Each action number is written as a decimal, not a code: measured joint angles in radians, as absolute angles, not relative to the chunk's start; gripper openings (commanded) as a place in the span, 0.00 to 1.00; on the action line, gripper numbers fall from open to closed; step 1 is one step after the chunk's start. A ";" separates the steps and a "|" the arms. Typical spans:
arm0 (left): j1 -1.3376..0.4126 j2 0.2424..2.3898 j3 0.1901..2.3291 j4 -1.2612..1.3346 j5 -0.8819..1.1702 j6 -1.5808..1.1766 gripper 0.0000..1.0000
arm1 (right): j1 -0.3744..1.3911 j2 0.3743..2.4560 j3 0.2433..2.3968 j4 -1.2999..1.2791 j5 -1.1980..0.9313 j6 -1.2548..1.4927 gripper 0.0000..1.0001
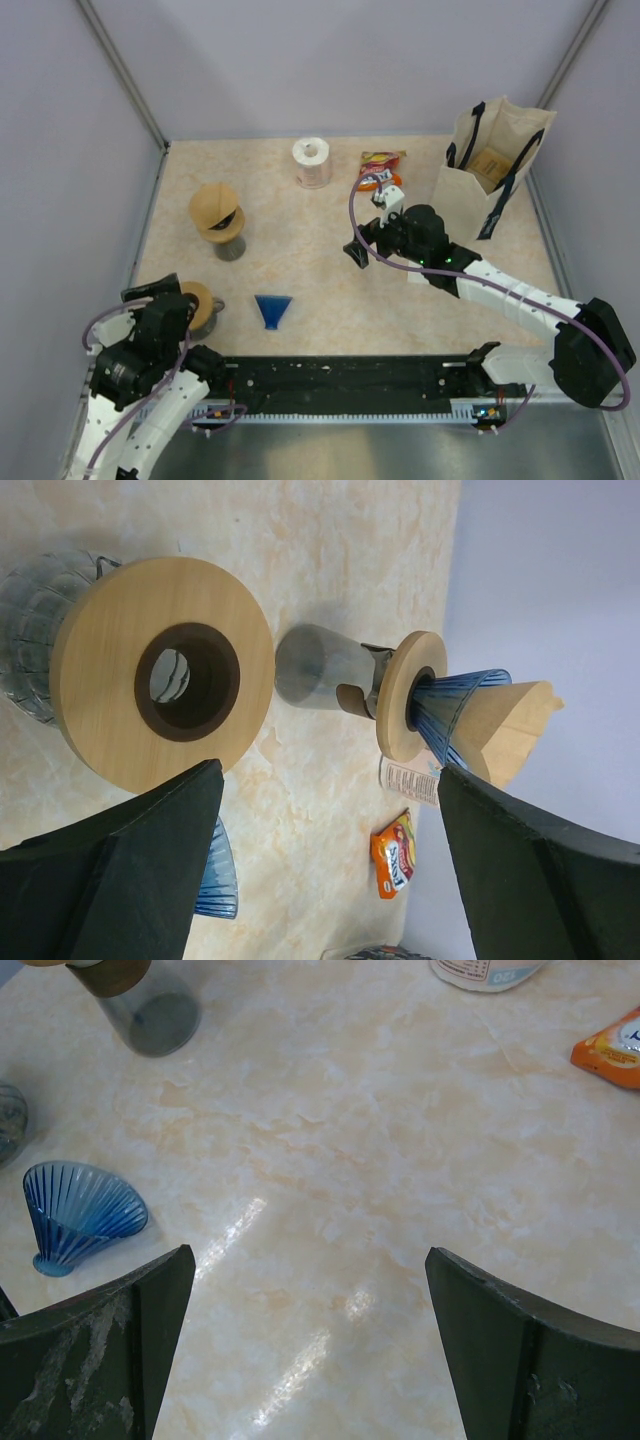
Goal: Place the coffee filter in the dripper
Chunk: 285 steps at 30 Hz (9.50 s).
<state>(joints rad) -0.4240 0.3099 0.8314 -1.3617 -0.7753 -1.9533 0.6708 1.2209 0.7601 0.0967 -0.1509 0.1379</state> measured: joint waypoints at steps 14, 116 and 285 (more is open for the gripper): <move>-0.421 0.528 0.946 -1.366 -0.773 -1.706 0.99 | 0.671 1.229 0.761 0.095 -0.154 0.140 0.99; -0.320 0.903 0.884 -0.955 0.028 -0.846 0.87 | 0.671 1.203 0.767 0.003 0.118 0.123 0.99; -0.408 0.595 0.688 -1.274 -0.956 -1.659 0.29 | 0.671 1.240 0.754 -0.015 0.238 0.044 0.99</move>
